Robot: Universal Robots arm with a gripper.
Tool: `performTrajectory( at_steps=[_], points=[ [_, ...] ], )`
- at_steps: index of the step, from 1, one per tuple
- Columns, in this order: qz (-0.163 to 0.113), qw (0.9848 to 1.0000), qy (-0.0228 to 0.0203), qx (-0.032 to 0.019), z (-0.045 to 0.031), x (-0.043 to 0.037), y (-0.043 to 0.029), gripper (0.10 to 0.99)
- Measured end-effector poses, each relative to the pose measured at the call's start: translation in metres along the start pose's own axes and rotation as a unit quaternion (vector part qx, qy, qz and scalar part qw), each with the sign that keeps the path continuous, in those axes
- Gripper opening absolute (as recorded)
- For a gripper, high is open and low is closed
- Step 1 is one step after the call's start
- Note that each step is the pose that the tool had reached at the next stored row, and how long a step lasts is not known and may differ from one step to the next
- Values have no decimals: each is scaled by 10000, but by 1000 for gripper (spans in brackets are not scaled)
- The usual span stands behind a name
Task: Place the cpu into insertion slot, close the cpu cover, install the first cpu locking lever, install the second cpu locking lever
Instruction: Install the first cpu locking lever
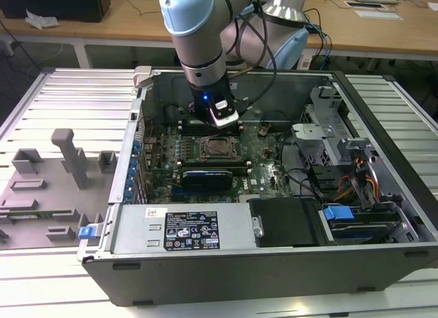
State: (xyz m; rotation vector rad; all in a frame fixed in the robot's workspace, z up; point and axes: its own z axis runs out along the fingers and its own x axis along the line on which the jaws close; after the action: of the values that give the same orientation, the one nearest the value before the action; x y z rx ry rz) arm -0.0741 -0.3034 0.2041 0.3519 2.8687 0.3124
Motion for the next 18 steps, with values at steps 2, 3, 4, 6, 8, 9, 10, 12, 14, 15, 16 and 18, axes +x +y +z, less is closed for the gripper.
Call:
performTrajectory(
  at_steps=[2, 3, 4, 6, 8, 9, 10, 12, 14, 15, 16, 18],
  points=[
    [9, 10000, -2, 2, 4, 4, 12, 106],
    [16, 10000, -4, 3, 7, 6, 20, 106],
    [24, 10000, -6, 5, 10, 9, 26, 106],
    [39, 10000, -10, 10, 15, 12, 34, 106],
    [71, 10000, -21, 27, 23, 14, 35, 106],
    [85, 10000, -28, 41, 29, 15, 33, 106],
    [99, 9999, -34, 56, 35, 17, 31, 106],
    [127, 9999, -50, 91, 48, 20, 28, 106],
    [146, 9998, -62, 121, 58, 22, 26, 106],
    [154, 9998, -68, 135, 62, 22, 25, 106],
    [162, 9997, -73, 149, 66, 23, 24, 106],
    [179, 9997, -82, 172, 74, 25, 22, 106]
  ],
)
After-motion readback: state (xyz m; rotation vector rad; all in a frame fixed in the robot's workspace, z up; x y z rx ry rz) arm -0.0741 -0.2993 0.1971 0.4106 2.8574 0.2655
